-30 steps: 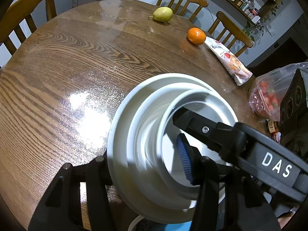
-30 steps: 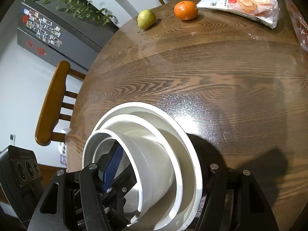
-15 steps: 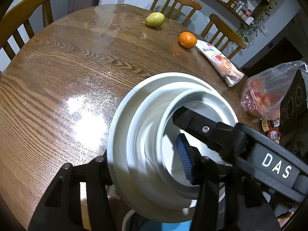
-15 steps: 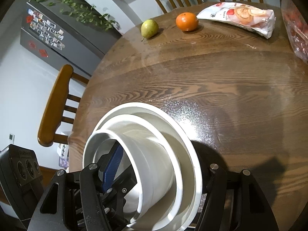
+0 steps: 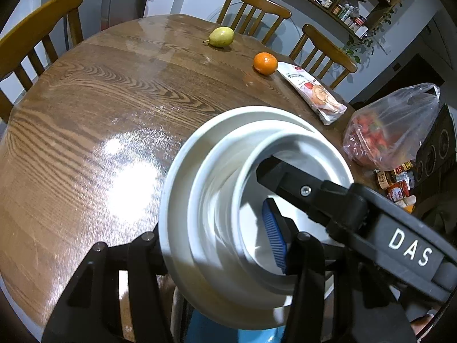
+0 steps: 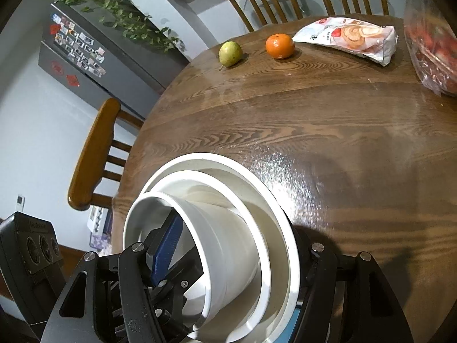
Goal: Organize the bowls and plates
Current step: 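Lift the stack with both grippers, tilting it up off the table, then carry the stack with both grippers across the table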
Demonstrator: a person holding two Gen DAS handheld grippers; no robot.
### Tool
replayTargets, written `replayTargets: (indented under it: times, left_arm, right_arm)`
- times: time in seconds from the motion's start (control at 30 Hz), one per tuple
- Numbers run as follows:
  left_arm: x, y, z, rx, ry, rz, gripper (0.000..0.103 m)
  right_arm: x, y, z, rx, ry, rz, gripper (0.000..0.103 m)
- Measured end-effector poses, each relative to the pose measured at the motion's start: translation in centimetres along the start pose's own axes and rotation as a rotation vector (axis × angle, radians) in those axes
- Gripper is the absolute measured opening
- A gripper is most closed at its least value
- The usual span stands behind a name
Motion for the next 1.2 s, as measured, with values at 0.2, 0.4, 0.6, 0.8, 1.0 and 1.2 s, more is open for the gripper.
replayTargets:
  times: [0.2, 0.4, 0.6, 0.8, 1.0, 1.2]
  left_arm:
    - [-0.7, 0.1, 1.4, 0.0, 0.0, 0.007, 0.05]
    - [-1.1, 0.0, 2.6, 0.002, -0.002, 0.003, 0.05]
    - [-1.8, -0.1, 4.0, 0.007, 0.009, 0.005, 0.05]
    - [-2.5, -0.7, 5.6, 0.001, 0.025, 0.005, 0.05]
    - [-2.5, -1.2, 7.3, -0.002, 0.021, 0.001, 0.05]
    - [-2.1, -1.2, 8.5, 0.002, 0.011, 0.006, 0.05]
  right_arm:
    - [-0.8, -0.4, 1.6, -0.011, 0.008, 0.004, 0.067]
    - [-1.2, -0.5, 3.0, -0.008, 0.009, -0.002, 0.067]
    - [-2.0, -0.8, 4.6, -0.016, 0.022, -0.005, 0.067]
    - [-2.3, -1.3, 6.4, -0.029, 0.028, -0.01, 0.067]
    - [-2.3, -1.3, 8.4, -0.029, 0.025, -0.009, 0.067]
    - [-2.2, -0.8, 9.7, -0.02, 0.022, -0.005, 0.067]
Point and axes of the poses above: each gripper's, at about its wrist camera, not at the fingertips, and x roughly the way its jaws point, y to its right, z to its underside, the point moved 5 cm from there along x, roughly the way its jaws point, and after that the axes turned 6 degrees about -y, right-handed, at the moved point
